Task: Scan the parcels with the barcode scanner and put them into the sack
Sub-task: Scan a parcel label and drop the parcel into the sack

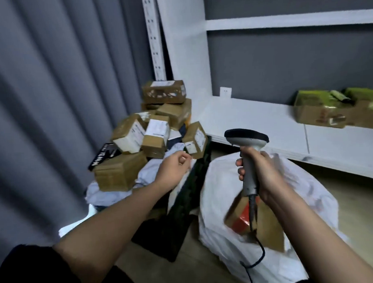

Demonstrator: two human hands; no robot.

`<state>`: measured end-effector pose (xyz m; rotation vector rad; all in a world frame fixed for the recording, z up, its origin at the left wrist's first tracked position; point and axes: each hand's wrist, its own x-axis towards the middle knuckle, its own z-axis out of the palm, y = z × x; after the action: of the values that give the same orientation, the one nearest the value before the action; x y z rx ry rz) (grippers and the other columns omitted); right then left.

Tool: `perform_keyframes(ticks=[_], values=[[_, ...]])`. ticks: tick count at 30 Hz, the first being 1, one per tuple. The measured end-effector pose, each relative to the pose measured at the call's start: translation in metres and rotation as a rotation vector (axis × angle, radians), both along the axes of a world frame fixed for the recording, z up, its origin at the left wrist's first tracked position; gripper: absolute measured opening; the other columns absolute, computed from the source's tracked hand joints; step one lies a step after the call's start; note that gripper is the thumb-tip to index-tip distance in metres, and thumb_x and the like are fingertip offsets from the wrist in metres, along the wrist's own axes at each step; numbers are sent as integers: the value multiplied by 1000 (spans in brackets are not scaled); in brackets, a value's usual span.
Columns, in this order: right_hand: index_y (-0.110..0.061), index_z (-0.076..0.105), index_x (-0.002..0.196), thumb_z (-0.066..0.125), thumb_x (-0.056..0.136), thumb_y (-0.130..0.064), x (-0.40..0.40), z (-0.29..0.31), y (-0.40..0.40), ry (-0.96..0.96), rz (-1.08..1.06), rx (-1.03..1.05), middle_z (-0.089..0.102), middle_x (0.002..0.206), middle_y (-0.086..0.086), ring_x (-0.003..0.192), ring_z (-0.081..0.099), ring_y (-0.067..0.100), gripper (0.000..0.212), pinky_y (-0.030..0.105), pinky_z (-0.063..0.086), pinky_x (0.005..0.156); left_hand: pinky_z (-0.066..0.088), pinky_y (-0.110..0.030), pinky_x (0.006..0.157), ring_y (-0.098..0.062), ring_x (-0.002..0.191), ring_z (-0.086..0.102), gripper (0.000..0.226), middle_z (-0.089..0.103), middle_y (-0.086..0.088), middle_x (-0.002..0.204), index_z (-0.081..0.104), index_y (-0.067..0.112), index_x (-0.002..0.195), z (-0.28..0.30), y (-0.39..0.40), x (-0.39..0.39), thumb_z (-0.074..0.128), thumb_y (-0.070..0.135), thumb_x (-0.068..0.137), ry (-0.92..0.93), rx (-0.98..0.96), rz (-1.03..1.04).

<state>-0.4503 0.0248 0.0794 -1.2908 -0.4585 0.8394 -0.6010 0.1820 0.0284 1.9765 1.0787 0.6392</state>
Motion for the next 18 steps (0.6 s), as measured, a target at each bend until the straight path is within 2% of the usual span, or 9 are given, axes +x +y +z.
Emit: perform_keyframes(ticks=[2,5,7,10,12,15,18], values=[[-4,49,109,55,96,-16,-21,-2,17,-20,27,13,55,59,5,39,44,12,18,20,38,39,48,-36,73,-24,83,61,18,63,-7,85,61,14,107,18,15,-28,58,25,93,71,185,117],[-8,43,110,57,96,-16,-44,-8,40,-38,37,16,55,60,8,39,42,13,21,22,36,39,43,-37,94,-25,114,50,51,50,-8,123,47,17,129,26,42,-49,65,38,86,277,386,291],[-9,39,106,57,96,-15,-55,-12,54,-51,40,4,53,62,10,38,41,13,22,23,35,39,37,-40,102,-28,126,41,77,39,-11,136,34,17,140,25,61,-50,69,49,80,412,359,336],[-10,38,103,58,95,-14,-64,-17,69,-73,41,-14,53,61,10,36,40,12,22,23,34,38,36,-41,103,-31,128,39,95,35,-14,139,23,15,145,20,84,-35,71,57,75,501,304,343],[-10,38,101,59,94,-14,-64,-20,74,-70,31,-20,54,60,9,37,40,13,23,23,34,38,37,-41,101,-33,127,41,98,35,-16,140,19,14,147,15,93,-21,71,55,76,513,288,366],[-11,38,101,59,94,-14,-62,-24,73,-67,22,-32,55,60,9,37,41,13,22,22,34,39,39,-41,96,-34,123,45,87,42,-18,137,22,11,144,8,99,-9,70,47,80,482,276,435],[-10,40,101,59,93,-10,-58,-25,66,-75,2,-21,55,60,6,38,42,12,20,21,36,39,41,-42,95,-34,122,47,84,46,-16,136,27,12,142,12,100,-11,73,42,77,339,242,500]])
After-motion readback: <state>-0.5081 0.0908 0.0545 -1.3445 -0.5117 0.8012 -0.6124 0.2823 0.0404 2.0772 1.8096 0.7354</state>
